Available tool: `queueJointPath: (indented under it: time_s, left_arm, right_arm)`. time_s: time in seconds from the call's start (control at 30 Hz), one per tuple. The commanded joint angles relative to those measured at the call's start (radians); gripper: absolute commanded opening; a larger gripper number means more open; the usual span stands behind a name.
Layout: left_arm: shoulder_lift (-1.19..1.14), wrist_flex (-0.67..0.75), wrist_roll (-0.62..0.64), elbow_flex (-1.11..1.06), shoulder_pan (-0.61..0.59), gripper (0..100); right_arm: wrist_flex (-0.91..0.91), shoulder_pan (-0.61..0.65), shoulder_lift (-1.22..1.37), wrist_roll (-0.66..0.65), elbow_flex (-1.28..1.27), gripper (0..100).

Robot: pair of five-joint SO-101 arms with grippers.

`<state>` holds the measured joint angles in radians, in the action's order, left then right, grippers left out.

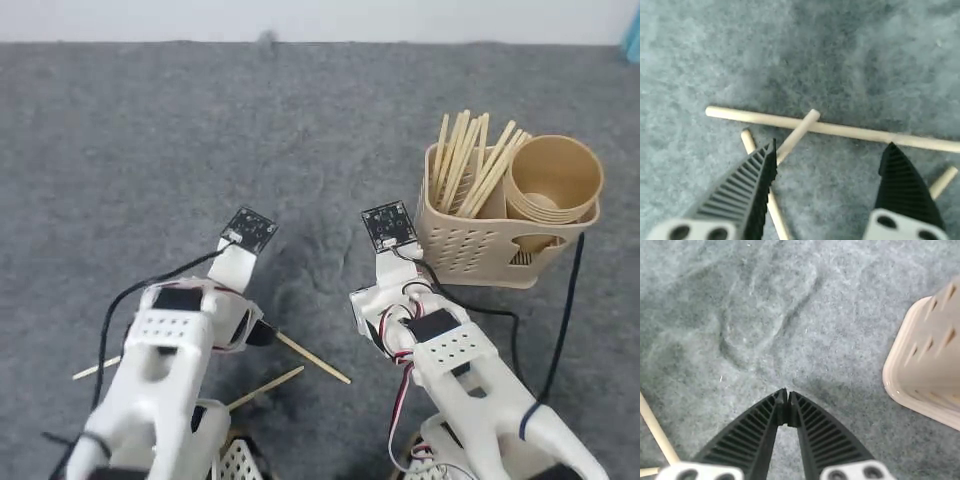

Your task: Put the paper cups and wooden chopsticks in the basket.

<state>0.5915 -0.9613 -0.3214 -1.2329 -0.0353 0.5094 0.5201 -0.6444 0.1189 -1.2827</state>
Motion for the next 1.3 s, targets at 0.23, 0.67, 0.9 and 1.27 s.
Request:
queueJointPath:
  time_s: [0.23, 0.67, 0.9, 1.27]
  left_arm:
    - [-0.215, 0.049, -0.008, 0.134, 0.006, 17]
    - [-0.215, 0.074, -0.011, 0.136, 0.006, 1]
    - [-0.215, 0.074, -0.006, 0.159, -0.003, 1]
    - [-0.215, -0.069, -0.002, 0.478, -0.098, 1]
  right_arm:
    - [-0.021, 0.005, 0.008, -0.020, 0.064, 0.8]
    - [-0.022, 0.005, 0.008, -0.020, 0.066, 0.8]
    - [-0.022, 0.005, 0.008, -0.020, 0.066, 0.8]
    - [-0.022, 0.004, 0.008, -0.020, 0.066, 0.8]
